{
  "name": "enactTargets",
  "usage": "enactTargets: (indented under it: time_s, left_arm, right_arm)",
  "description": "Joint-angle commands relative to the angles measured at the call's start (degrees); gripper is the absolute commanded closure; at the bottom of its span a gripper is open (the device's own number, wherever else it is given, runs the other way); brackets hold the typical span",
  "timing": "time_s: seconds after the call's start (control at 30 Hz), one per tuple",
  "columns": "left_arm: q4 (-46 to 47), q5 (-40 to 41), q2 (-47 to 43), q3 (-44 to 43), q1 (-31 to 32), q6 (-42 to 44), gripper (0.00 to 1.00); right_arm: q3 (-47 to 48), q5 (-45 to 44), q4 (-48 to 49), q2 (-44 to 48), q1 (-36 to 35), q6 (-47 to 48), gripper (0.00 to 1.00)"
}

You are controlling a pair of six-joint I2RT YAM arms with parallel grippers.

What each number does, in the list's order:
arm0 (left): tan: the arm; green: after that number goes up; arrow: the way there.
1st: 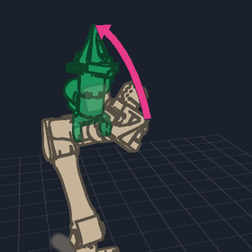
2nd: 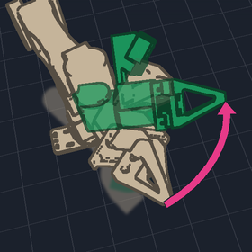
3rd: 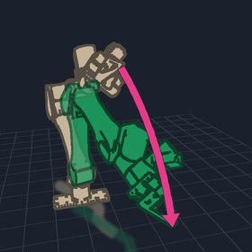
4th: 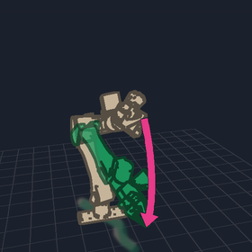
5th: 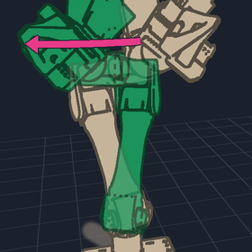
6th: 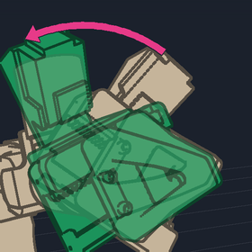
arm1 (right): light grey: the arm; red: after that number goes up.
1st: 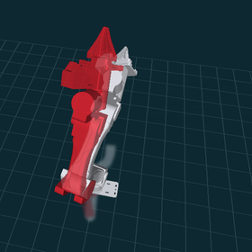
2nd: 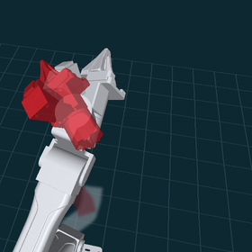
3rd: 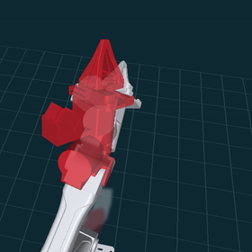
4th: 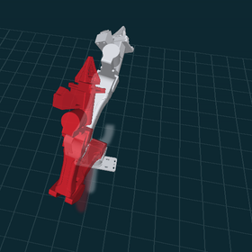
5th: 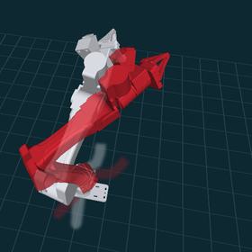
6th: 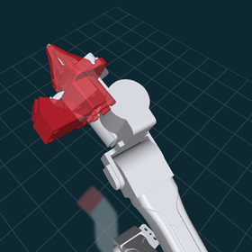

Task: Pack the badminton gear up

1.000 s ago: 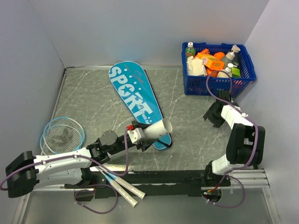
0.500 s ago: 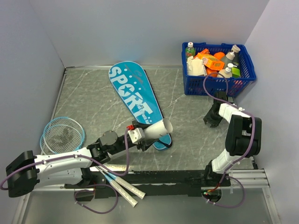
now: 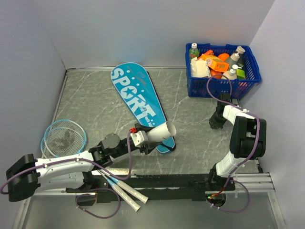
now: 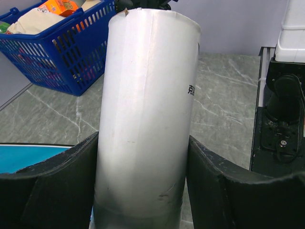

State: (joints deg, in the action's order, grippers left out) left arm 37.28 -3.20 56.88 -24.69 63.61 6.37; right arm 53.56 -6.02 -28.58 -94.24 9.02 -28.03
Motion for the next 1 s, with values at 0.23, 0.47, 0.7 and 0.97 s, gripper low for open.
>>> enactTargets:
  time_s: [0.23,0.47,0.7,0.97]
  left_arm:
    - [0.9,-0.2,0.6,0.5,0.3,-7.5,0.99]
    - [0.4,-0.1,0.9,0.3,0.3,-7.4,0.99]
    - [0.5,-0.6,1.2,0.2,0.3,-7.1,0.99]
    - [1.2,-2.9,1.3,0.4,0.4,-7.0,0.99]
  right_arm:
    - [3.5,0.0,-0.6,2.4,-2.1,0.0,0.94]
    - [3.9,4.4,-2.5,13.2,-6.1,-0.1,0.96]
    - [1.9,18.1,-2.9,30.1,-8.7,1.4,0.94]
    - [3.1,38.1,-1.7,43.7,-15.9,-0.2,0.95]
